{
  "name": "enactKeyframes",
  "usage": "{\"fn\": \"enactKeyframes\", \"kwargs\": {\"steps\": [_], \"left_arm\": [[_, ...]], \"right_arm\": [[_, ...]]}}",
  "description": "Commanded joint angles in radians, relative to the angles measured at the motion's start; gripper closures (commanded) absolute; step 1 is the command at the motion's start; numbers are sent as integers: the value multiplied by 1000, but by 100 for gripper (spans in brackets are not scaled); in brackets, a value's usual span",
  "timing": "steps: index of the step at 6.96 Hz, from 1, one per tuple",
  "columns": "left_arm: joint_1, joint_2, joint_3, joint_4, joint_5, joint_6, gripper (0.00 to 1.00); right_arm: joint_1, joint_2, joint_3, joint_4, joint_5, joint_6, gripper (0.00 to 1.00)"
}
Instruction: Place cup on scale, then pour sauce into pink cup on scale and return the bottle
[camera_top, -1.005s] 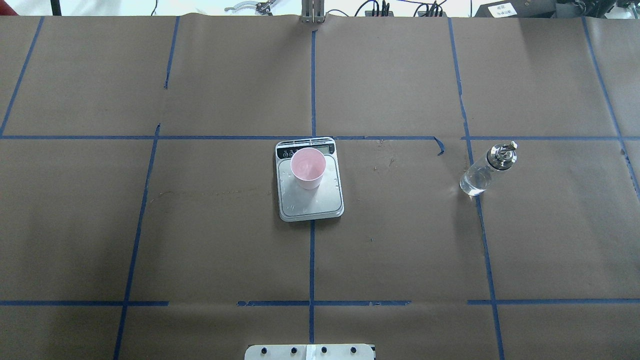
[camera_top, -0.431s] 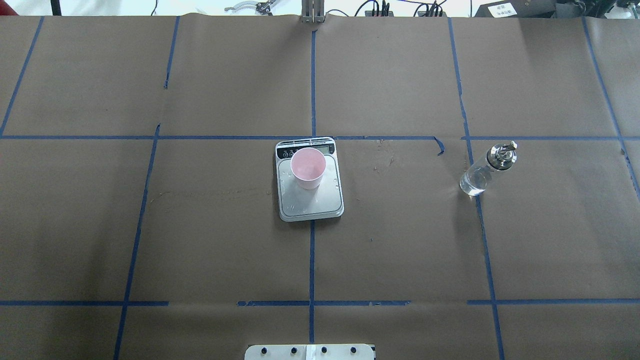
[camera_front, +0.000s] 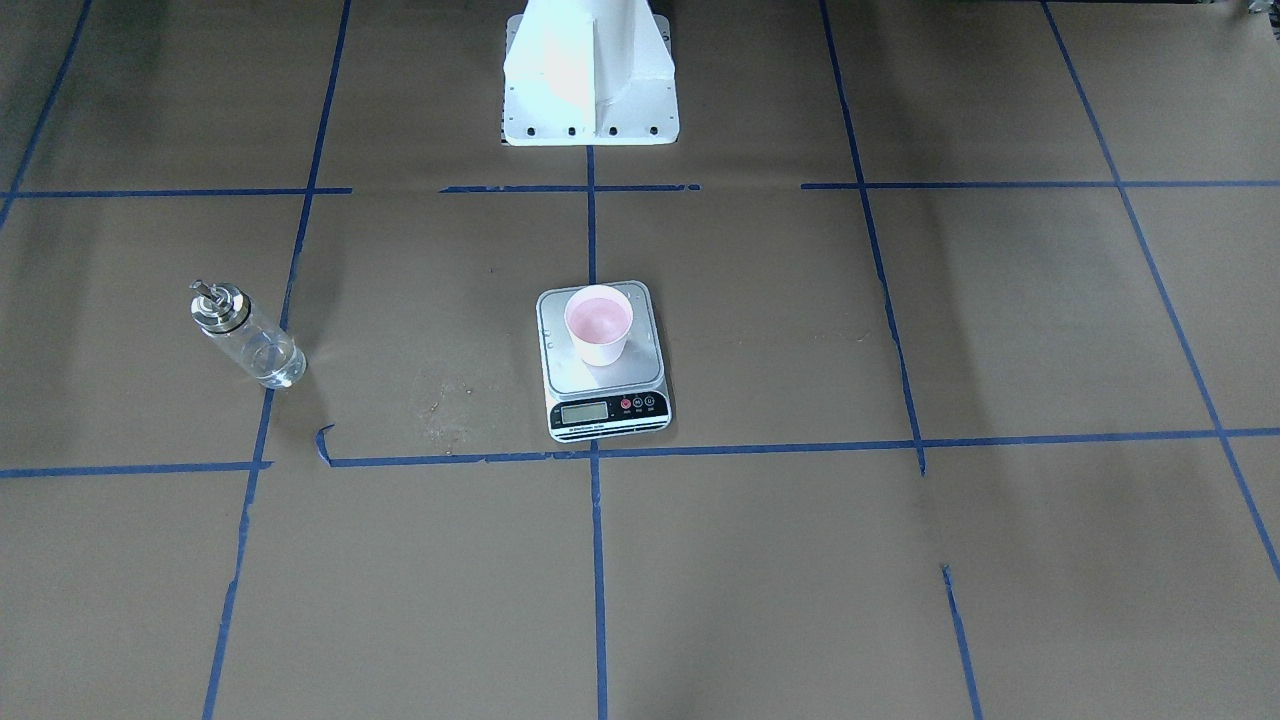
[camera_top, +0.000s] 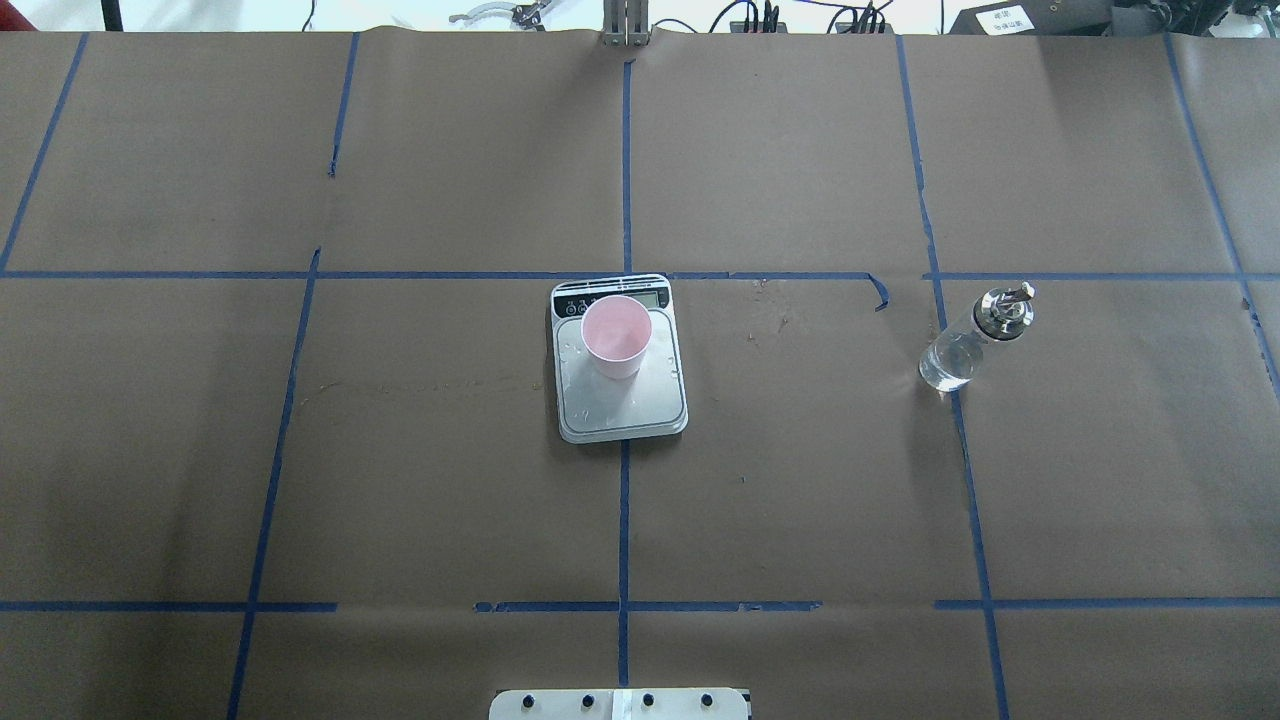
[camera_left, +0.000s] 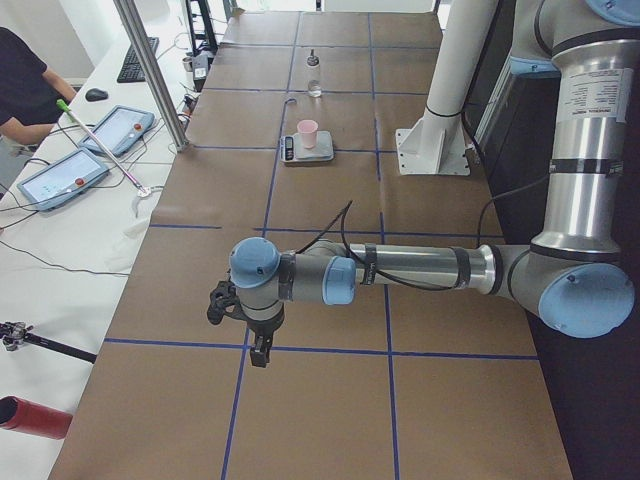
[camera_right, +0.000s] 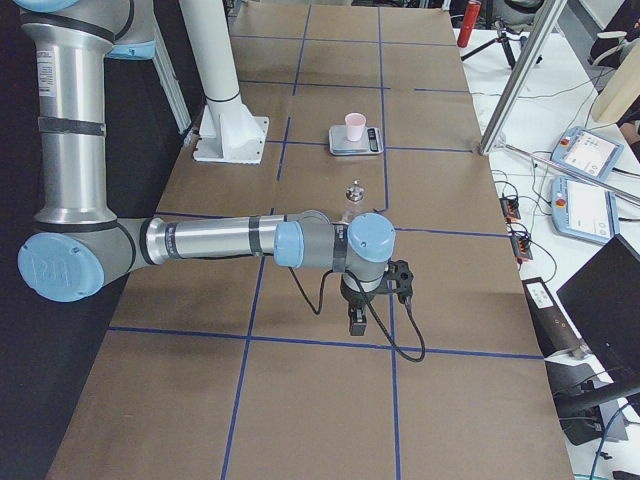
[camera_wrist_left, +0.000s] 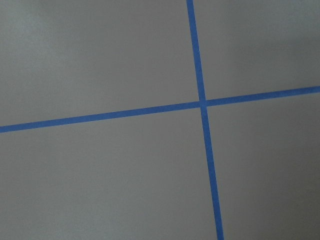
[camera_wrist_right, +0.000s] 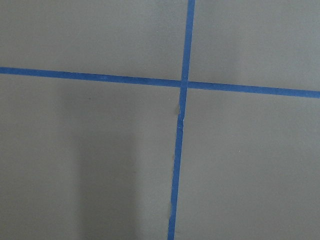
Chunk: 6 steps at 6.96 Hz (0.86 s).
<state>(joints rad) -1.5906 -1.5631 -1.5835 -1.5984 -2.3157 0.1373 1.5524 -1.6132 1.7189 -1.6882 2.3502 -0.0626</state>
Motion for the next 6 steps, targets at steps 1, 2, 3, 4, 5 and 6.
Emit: {"fn": "enactKeyframes", "kwargs": {"steps": [1, 2, 3, 4, 5, 6], "left_arm": [[0, 6, 7, 2, -1, 7, 0], [1, 6, 8, 2, -2, 4, 0], [1, 6, 8, 2, -2, 4, 0], [1, 6, 8, 2, -2, 2, 0], [1, 5, 7, 0, -2, 2, 0], [1, 5, 7, 2, -2, 2, 0]], "right_arm": [[0, -2, -2, -1, 0, -2, 0], [0, -4, -2, -1, 1, -2, 0], [0, -5, -2, -1, 1, -2, 0], [0, -4, -2, -1, 0, 7, 0], [0, -1, -2, -1, 0, 35, 0], [0, 4, 1, -1, 1, 99, 0]]}}
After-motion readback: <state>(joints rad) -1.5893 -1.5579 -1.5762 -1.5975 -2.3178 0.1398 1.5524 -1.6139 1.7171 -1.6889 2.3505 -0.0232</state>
